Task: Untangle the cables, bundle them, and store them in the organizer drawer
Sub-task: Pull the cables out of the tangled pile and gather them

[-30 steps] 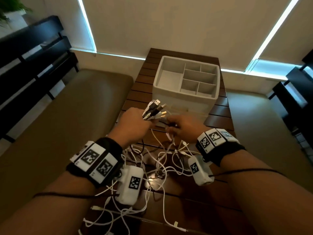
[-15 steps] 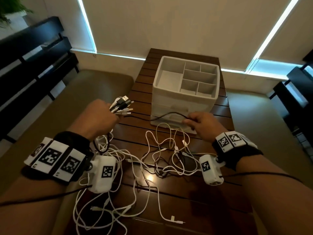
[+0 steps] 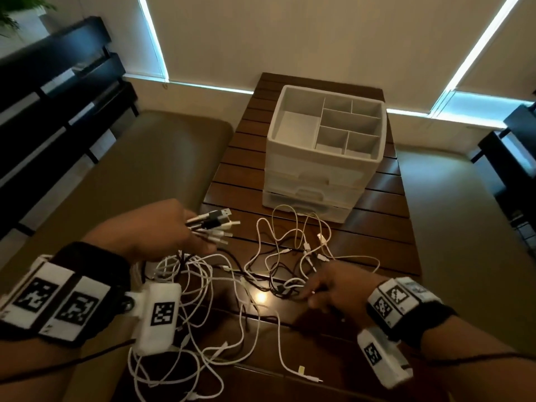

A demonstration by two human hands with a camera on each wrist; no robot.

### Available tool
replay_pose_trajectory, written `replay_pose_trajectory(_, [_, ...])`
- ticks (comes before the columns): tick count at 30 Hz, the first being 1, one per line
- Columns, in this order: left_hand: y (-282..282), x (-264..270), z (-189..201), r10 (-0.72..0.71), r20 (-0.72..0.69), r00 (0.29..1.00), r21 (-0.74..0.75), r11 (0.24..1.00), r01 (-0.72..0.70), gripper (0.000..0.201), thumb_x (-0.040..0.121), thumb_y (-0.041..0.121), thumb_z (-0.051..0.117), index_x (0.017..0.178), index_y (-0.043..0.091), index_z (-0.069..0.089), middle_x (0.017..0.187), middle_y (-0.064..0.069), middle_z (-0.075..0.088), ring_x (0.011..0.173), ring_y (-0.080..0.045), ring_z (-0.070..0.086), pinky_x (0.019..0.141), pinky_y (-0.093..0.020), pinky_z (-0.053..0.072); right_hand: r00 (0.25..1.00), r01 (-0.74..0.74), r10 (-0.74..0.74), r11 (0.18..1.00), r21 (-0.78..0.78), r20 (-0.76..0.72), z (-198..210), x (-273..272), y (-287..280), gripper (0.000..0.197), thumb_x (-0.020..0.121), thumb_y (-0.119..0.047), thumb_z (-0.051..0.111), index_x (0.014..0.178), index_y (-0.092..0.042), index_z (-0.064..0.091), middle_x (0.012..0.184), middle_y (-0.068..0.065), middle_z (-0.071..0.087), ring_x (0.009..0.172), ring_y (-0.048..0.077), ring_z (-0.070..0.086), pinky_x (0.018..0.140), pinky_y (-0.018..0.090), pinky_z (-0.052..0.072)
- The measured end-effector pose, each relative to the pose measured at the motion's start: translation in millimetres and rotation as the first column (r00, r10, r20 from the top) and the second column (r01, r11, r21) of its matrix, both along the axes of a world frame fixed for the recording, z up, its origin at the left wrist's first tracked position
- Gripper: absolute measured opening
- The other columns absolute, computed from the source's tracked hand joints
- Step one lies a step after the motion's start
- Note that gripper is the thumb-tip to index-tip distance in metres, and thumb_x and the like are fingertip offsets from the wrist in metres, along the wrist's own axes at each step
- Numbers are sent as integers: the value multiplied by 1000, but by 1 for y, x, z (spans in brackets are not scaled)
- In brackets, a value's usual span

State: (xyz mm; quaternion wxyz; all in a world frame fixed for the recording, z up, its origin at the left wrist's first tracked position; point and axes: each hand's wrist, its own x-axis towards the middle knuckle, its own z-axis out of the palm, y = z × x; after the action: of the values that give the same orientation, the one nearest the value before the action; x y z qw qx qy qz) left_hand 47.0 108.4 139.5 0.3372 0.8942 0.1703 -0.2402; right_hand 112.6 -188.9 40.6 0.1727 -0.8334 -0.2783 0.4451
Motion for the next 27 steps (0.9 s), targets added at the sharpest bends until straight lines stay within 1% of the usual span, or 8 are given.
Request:
replay_pose_trajectory(3, [0,-3,-11,61,11,998,8,998,-61,22,78,35,77,77,13,71,54,1,53,42,-9,42,47,-25,33,952,-305,298,945,-116,-74,-16,-16,13,28,89,-20,63,114,-29,70,110,-5,71,101,11,62,87,25,46])
replay_pose_trajectory(5, [1,-4,-14,102,28,994,-44,994,-100,21,79,33,76,78,13,71,51,2,50,42,-10,40,47,-27,31,912,-411,403,891,-194,-78,-23,-19,19,33,88,-17,63,120,-26,67,122,-5,65,111,13,57,87,22,38])
replay_pose_trajectory(8, [1,-6,-16,73,-25,997,-104,992,-75,22,78,32,77,79,11,71,48,3,47,41,-10,38,46,-27,29,946,-295,313,938,-181,78,-23,1,25,28,90,-19,59,116,-25,68,117,-5,64,106,11,58,86,21,43])
replay_pose_trajectory(11, [-2,-10,-18,13,-123,992,-161,986,-33,18,83,27,74,79,9,70,42,7,43,36,-6,34,43,-23,27,963,-48,37,998,36,266,-18,26,37,14,92,-20,59,103,-22,68,97,-8,63,83,0,56,66,11,39])
replay_pose_trajectory(13, [1,-14,-21,13,-177,984,-241,969,-56,22,84,26,71,86,3,70,44,7,42,38,-8,32,41,-23,26,948,-20,-31,988,154,318,-18,35,55,14,91,-19,61,102,-19,69,97,-5,67,85,4,61,70,12,45])
replay_pose_trajectory(18, [19,-26,-24,116,-202,973,-401,896,-190,26,79,28,72,82,3,66,51,0,34,42,-13,26,42,-22,22,925,-140,54,968,206,376,-46,31,122,17,89,-18,62,103,-15,70,101,2,70,93,16,64,84,32,54])
replay_pose_trajectory(23, [24,-28,-28,249,-134,959,-437,854,-283,18,86,21,68,71,12,66,45,5,40,37,-8,31,38,-19,24,843,-266,284,958,-104,456,-96,20,155,23,93,-23,54,108,-10,66,112,10,64,99,27,63,76,30,46])
replay_pose_trajectory(27, [22,-24,-33,310,-100,945,-484,815,-319,19,90,19,64,72,13,62,44,6,45,36,-6,36,36,-18,27,857,-231,225,972,-45,462,-100,25,139,24,94,-25,52,104,-10,69,115,9,55,107,26,57,88,33,46])
